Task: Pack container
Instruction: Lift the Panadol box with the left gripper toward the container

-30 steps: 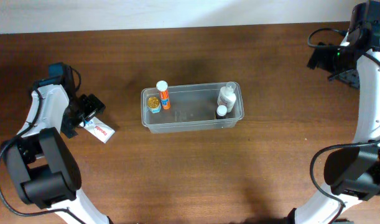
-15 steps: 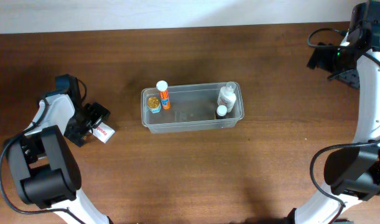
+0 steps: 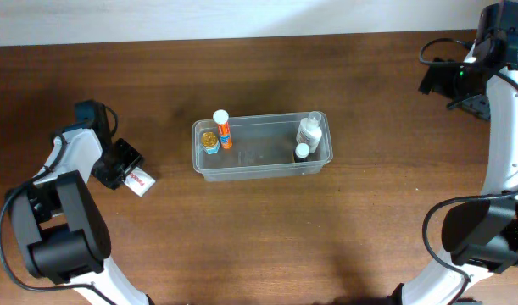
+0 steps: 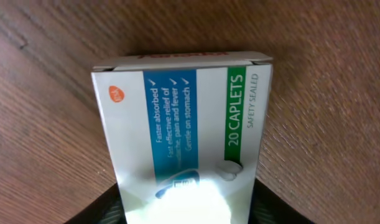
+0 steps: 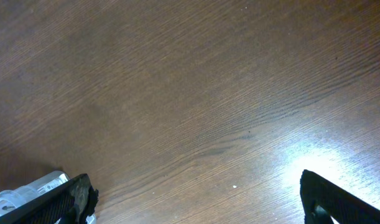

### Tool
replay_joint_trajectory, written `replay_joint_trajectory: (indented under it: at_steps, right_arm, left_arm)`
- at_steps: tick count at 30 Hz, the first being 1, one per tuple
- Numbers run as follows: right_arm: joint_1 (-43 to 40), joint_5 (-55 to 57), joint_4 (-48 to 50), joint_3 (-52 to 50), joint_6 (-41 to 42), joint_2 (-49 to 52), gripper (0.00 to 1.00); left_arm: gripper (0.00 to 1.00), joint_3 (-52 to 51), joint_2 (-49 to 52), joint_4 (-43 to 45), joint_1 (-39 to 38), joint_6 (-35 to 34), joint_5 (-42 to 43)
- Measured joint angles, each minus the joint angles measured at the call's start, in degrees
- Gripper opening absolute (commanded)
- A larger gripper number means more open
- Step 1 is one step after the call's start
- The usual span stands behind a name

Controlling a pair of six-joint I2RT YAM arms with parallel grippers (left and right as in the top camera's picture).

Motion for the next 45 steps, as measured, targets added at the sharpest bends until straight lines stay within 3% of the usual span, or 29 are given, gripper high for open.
replay_joint_trajectory:
  at_steps: [3,15,30,33,45]
  right_arm:
    - [0.0,0.0,0.0,0.0,0.0,0.0,0.98]
    - [0.0,0.0,0.0,0.0,0.0,0.0,0.98]
    - [0.0,0.0,0.0,0.0,0.0,0.0,0.98]
    - [0.0,0.0,0.0,0.0,0.0,0.0,0.98]
    - [0.0,0.0,0.0,0.0,0.0,0.0,0.98]
  left_arm:
    - [0.42,0.0,0.0,0.3,0.0,1.9,0.0]
    - [0.43,0.3,0.0,-0.2,0.0,7.1,0.0]
    - [0.43,16.0,0.0,-15.1,-0.8,16.9,1.7]
    - [0.47,19.0,0.0,-16.8,-2.6,20.1,1.7]
    - [0.46,32.8,0.0,-22.7,-15.1,30.5,1.7]
